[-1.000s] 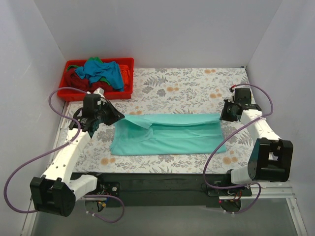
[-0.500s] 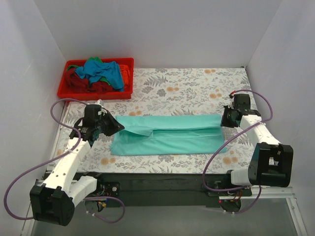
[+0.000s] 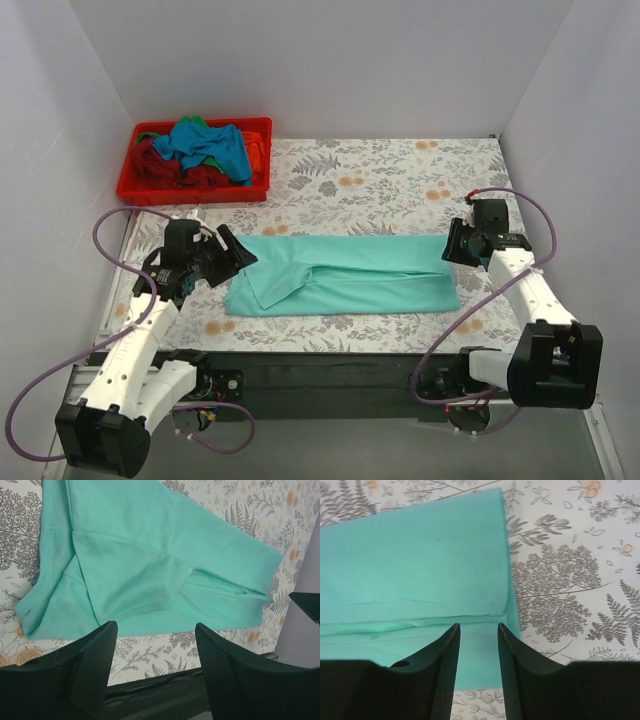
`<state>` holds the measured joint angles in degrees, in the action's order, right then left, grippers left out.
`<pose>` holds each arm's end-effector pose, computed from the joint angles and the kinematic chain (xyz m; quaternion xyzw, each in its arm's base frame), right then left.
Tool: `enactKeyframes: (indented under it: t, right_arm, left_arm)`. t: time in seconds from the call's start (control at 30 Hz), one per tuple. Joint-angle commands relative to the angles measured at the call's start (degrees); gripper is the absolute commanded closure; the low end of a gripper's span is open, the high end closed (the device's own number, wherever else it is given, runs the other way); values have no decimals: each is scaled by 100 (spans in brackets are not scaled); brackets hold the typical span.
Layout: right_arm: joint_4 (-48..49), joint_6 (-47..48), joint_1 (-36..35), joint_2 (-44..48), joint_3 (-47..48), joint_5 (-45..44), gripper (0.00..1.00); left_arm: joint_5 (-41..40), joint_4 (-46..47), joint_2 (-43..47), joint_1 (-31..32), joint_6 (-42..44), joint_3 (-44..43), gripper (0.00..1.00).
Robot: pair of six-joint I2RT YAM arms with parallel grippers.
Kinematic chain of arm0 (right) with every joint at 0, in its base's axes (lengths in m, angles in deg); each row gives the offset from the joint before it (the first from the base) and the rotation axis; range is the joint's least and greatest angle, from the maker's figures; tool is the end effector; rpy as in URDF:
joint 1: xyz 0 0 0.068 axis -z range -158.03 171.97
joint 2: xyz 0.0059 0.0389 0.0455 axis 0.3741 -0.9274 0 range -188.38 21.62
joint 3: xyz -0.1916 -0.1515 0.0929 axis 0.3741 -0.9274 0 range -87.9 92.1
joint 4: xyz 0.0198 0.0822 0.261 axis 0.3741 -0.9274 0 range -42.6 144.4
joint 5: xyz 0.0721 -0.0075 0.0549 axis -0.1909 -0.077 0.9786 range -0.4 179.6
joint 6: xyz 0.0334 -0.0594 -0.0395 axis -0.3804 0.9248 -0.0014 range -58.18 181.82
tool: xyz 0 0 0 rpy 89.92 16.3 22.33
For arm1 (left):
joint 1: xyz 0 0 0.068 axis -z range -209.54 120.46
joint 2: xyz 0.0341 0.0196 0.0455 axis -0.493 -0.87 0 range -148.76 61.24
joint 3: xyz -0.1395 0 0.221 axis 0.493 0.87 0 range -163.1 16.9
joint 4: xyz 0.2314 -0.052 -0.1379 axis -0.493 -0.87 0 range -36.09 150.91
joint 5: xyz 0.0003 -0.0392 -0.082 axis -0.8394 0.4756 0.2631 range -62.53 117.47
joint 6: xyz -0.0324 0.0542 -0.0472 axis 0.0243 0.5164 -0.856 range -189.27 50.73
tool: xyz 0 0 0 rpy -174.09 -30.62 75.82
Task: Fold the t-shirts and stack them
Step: Fold the tshirt
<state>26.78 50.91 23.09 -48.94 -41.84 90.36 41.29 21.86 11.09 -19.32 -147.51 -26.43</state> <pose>0.2834 -0.0047 0.1869 0.0970 0.9409 0.0339 0.3229 0.2132 -0.0549 0.2356 -0.4771 0.7879 -0.3400 0.1894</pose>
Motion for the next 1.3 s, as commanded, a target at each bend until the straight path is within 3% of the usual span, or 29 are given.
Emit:
enactKeyframes:
  t: [0.0, 0.27, 0.43, 0.53, 0.8, 1.27]
  right_arm:
    - [-42, -209, -568, 508, 341, 21, 57]
    - [880, -1025, -3142, 176, 597, 285, 62]
    - [1241, -1255, -4469, -984, 1105, 66, 66]
    - [1250, -1316, -4883, -1599, 1396, -49, 67]
    - [1355, -1387, -5403, -2654, 2222, -32, 68]
    - [1355, -1563, -5658, -3604, 2925, -181, 68]
  left_arm:
    - [-46, -16, -38, -29, 98, -202, 36]
    - [200, 723, -1619, -29, 721, -876, 34]
    - [129, 889, -2761, -29, 1284, -1423, 33]
    - [383, 1206, -3227, -29, 1311, -1450, 33]
    - [446, 1743, -4124, -29, 1504, -1266, 33]
    - [147, 1883, -4512, -46, 1742, -1072, 32]
